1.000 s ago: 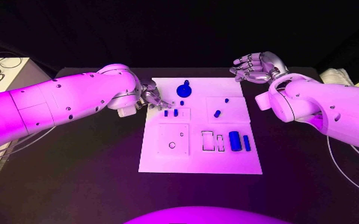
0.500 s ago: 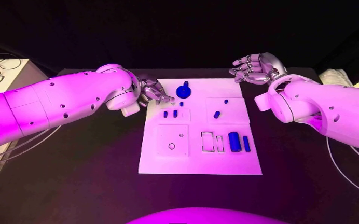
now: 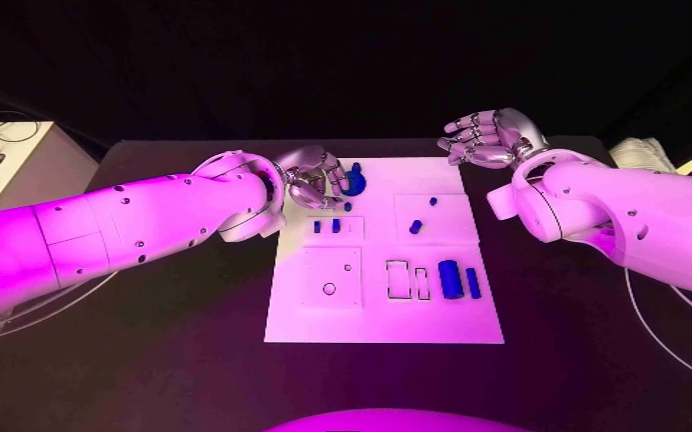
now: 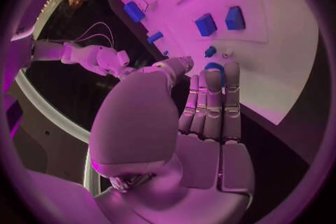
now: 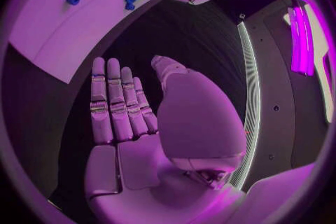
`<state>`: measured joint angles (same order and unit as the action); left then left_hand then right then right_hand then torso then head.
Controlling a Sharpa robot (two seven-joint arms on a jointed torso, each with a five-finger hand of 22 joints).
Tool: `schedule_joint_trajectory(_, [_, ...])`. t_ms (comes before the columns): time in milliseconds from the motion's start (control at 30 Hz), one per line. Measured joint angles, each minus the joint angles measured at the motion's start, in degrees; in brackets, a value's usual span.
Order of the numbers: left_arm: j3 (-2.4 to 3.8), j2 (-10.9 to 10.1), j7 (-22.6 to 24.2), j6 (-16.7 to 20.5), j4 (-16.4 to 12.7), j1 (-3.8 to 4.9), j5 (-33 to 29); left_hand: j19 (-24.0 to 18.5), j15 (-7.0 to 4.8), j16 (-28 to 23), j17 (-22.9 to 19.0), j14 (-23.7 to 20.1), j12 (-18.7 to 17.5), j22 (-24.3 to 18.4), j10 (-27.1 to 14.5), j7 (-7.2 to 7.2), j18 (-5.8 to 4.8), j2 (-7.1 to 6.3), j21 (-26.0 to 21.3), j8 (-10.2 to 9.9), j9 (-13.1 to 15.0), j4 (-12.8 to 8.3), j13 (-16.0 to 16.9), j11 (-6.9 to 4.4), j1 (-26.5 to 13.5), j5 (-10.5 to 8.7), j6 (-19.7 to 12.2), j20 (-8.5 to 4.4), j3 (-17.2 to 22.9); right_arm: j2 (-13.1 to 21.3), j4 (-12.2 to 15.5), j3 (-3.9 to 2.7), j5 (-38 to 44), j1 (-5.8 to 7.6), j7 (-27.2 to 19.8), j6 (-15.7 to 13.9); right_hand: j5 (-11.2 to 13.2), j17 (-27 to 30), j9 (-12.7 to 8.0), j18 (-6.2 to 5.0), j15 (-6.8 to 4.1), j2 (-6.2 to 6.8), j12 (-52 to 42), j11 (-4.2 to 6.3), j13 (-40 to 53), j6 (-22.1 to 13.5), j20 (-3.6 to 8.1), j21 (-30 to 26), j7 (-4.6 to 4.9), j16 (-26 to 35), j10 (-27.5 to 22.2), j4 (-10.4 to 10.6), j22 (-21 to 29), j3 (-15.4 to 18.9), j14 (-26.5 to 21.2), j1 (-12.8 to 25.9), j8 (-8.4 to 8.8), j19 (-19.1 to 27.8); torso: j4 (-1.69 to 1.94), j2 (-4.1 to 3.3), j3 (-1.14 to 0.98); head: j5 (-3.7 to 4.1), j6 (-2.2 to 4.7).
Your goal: Assemble the parts on the task board
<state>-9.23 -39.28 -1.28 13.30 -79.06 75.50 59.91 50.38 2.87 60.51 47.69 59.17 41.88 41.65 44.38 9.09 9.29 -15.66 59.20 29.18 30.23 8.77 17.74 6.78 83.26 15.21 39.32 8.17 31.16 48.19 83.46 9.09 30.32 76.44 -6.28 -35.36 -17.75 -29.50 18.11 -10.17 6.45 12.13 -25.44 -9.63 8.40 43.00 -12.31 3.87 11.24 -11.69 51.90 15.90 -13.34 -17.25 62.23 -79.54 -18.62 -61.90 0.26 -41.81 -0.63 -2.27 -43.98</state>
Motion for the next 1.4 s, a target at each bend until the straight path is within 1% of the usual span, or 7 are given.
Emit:
schedule_joint_trajectory(100, [-0.44,1.02,2.35,1.59,1.23,-0.29,3.53,-0.04,0.01,-0.01,-0.78,-0.01,-1.05,0.01,-0.59,-0.07,-0.01,-0.90,0.00,0.00,-0.92,-0.02,-1.05,0.20,-0.90,-0.24,0.08,0.04,-0.22,-0.03,-0.02,0.00,0.00,0.00,-0.01,0.02,0.00,0.00,0.00,0.00,0.00,0.00,0.00,0.00,0.00,0.00,0.00,0.00,0.00,0.00,0.00,0.00,0.00,0.00,0.00,0.00,0.00,0.00,-0.03,0.01,0.03,0.01,0.23])
schedule_joint_trajectory(233, [-1.09,2.28,4.01,2.51,2.84,-0.55,6.90,-0.09,0.01,0.00,-1.50,-0.01,-1.50,0.01,-0.89,-0.41,0.60,-0.59,0.00,-0.27,-1.67,-0.15,-1.81,0.49,-1.21,-0.24,0.42,0.36,-0.83,-0.06,-0.05,0.00,-0.01,0.00,-0.02,0.05,0.00,0.00,0.00,0.00,0.00,0.00,0.00,0.00,0.00,0.00,0.00,0.00,0.00,0.00,0.00,0.00,0.00,0.00,0.00,0.00,0.00,0.00,-0.11,0.00,0.02,-0.02,0.42])
schedule_joint_trajectory(433, [-1.67,4.63,5.20,2.85,5.31,-0.96,10.72,0.53,0.23,0.55,-2.32,0.21,-1.77,0.35,-0.88,-0.71,0.60,-0.59,0.25,-0.84,-3.11,-0.39,-2.76,0.49,-1.21,-0.24,1.37,0.75,-1.06,-0.17,-0.05,0.00,-0.02,-0.01,-0.02,0.12,0.00,0.00,0.00,0.00,0.00,0.00,0.00,0.00,0.00,0.00,0.00,0.00,0.00,0.00,0.00,0.00,0.00,0.00,0.00,0.00,0.00,0.00,-0.16,-0.08,0.02,0.06,0.69])
schedule_joint_trajectory(633, [-1.79,5.85,5.10,2.57,6.81,-1.04,13.24,2.47,0.00,2.48,-3.01,1.10,-2.16,2.77,-0.87,-1.32,0.59,-0.32,2.24,-1.90,-5.04,-1.27,-3.92,0.48,-1.47,-0.24,4.27,0.43,-0.18,-0.22,-0.05,0.00,-0.02,-0.03,-0.02,0.18,0.00,0.00,0.00,0.00,0.00,0.01,0.00,0.00,0.00,0.00,0.00,0.00,0.00,0.00,0.00,0.00,0.00,0.00,0.00,-0.01,0.00,0.00,-0.23,-0.13,0.01,0.08,0.74])
schedule_joint_trajectory(933, [-1.83,6.50,3.44,0.75,8.09,-1.07,15.94,4.56,0.04,5.68,-1.32,3.09,-2.44,5.67,-0.85,-1.57,0.57,-0.32,4.28,-2.81,-6.43,-1.62,-4.81,0.46,-1.47,-0.24,5.49,0.49,-0.15,-0.21,-0.02,0.00,-0.03,-0.03,-0.02,0.22,0.00,0.00,0.01,0.00,0.00,0.01,0.00,0.00,0.01,0.00,0.00,0.00,0.00,0.00,0.00,0.00,-0.01,0.00,0.00,-0.01,0.00,0.00,-0.15,-0.13,-0.02,0.31,0.49])
schedule_joint_trajectory(1200, [-1.83,7.13,2.20,-1.29,8.61,-1.08,17.17,6.55,-0.31,10.03,1.64,5.86,-2.44,8.76,0.82,-1.52,0.52,0.02,6.60,-3.99,-7.74,-2.38,-5.69,-0.56,-1.81,-0.24,7.31,0.23,0.62,-0.24,0.00,0.00,-0.04,-0.03,-0.01,0.25,0.00,0.00,-0.08,0.00,0.00,0.01,-0.23,0.00,-0.19,0.00,0.00,0.00,0.00,0.00,0.00,0.00,0.21,0.00,0.00,-0.01,0.00,0.00,-0.14,-0.08,-0.02,0.34,0.24])
schedule_joint_trajectory(1400, [-1.75,7.38,1.56,-2.49,8.96,-1.03,17.60,7.23,-0.52,11.23,2.32,6.48,-2.44,9.83,1.85,-1.50,0.50,0.04,7.49,-4.81,-8.25,-2.78,-6.05,-0.58,-1.83,-0.23,7.73,0.02,1.01,-0.25,0.01,0.00,-0.05,-0.03,-0.01,0.27,0.00,-0.01,-0.09,0.00,0.00,0.01,-0.23,0.00,-0.19,0.00,0.00,0.00,0.00,0.00,0.00,0.00,0.20,0.00,0.00,-0.01,0.00,0.00,-0.12,-0.05,-0.02,0.35,0.18])
